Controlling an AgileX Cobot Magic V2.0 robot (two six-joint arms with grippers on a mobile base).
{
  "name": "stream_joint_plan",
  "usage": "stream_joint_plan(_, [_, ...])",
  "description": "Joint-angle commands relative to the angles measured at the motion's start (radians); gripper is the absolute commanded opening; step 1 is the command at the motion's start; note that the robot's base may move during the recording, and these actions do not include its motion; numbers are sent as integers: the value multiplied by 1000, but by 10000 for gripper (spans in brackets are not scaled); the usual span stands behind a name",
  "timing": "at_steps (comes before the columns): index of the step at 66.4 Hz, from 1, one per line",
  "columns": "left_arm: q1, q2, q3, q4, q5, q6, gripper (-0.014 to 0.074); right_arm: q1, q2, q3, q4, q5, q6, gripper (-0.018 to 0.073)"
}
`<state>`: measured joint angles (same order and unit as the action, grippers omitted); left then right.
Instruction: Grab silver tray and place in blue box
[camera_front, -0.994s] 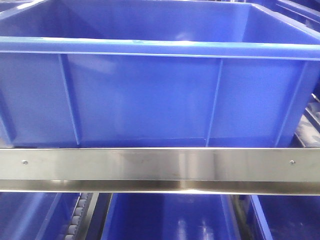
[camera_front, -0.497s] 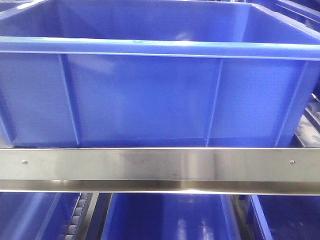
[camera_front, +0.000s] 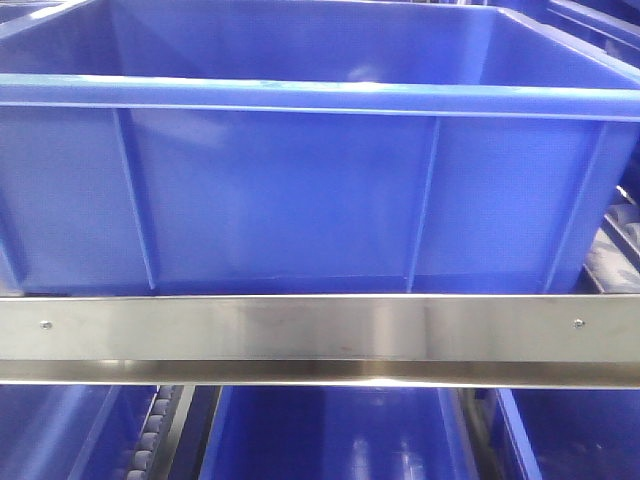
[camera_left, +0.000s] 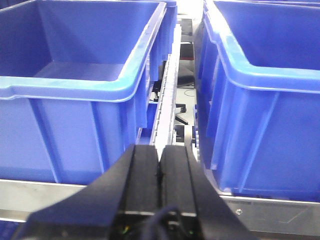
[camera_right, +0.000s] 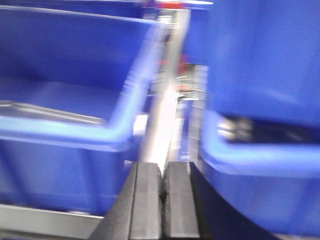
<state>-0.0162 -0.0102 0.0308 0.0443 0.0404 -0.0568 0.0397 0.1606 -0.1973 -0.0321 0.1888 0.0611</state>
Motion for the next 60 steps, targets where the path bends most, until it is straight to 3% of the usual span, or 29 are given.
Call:
stream_joint_plan(1, [1,-17,-5,-8,-78,1,-105,-61,-65,47,5,-120,-18,59])
stream_joint_plan(17, [1,-17,-5,-8,-78,1,-105,-85,-187,234,3,-189,-18,59])
stream_joint_plan(60, [1,-17,-5,-8,-78,1,-105,-85,-190,230,3,-148,-18,59])
